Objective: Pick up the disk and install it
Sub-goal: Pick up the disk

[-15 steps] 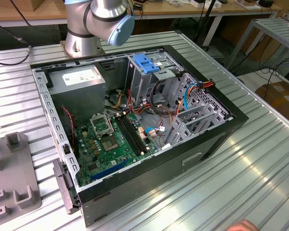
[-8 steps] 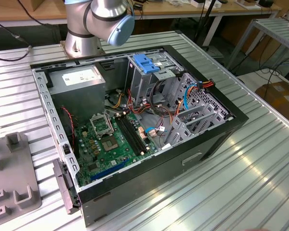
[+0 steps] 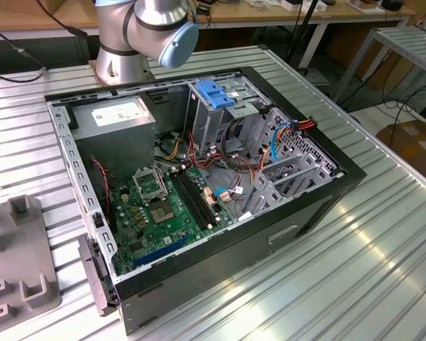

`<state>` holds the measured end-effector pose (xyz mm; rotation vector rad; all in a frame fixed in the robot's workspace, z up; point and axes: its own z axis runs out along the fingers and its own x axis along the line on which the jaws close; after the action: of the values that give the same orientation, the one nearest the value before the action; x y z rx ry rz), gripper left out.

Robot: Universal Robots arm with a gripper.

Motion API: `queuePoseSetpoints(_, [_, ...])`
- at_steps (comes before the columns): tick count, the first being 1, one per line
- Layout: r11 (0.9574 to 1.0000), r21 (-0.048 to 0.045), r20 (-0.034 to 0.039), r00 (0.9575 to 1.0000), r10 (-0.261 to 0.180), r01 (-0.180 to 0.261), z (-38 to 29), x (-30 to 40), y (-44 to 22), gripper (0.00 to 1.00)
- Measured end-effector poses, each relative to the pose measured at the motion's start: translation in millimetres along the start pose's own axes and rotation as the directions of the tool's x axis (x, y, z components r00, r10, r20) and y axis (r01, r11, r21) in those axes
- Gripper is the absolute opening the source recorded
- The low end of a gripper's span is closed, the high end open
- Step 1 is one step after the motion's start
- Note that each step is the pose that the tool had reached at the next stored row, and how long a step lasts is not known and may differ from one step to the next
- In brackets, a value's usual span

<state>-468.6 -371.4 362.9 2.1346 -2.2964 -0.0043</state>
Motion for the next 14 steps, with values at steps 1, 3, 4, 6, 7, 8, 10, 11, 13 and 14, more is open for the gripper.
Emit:
queuePoseSetpoints(1, [1.0,-0.0001,-0.0001,1.0,0.0,0.0,-2.6,0.0,0.0,0.37])
queuePoseSetpoints(3, [1.0,0.0,0.0,1.0,0.0,0.0,-7.9,0.0,0.1,0.37])
queuePoseSetpoints(4, [1.0,0.0,0.0,1.0,0.0,0.0,-10.6,0.0,0.1,0.37])
queuePoseSetpoints(6, [1.0,0.0,-0.0001,1.0,0.0,0.0,-17.3,0.0,0.1,0.37])
queuePoseSetpoints(7, [1.0,0.0,0.0,1.0,0.0,0.0,-19.6,0.1,0.1,0.37])
queuePoseSetpoints(8, [1.0,-0.0001,-0.0001,1.0,0.0,0.0,-22.0,0.1,0.2,0.37])
queuePoseSetpoints(10, [1.0,0.0001,0.0,1.0,0.0,0.0,-27.2,0.1,0.2,0.37])
queuePoseSetpoints(11, [1.0,-0.0001,-0.0001,1.0,0.0,0.0,-29.4,0.1,0.2,0.37])
queuePoseSetpoints(13, [1.0,0.0,0.0,1.0,0.0,0.0,-33.8,0.1,0.2,0.37])
queuePoseSetpoints(14, [1.0,0.0,-0.0001,1.0,0.0,0.0,-35.8,0.1,0.2,0.37])
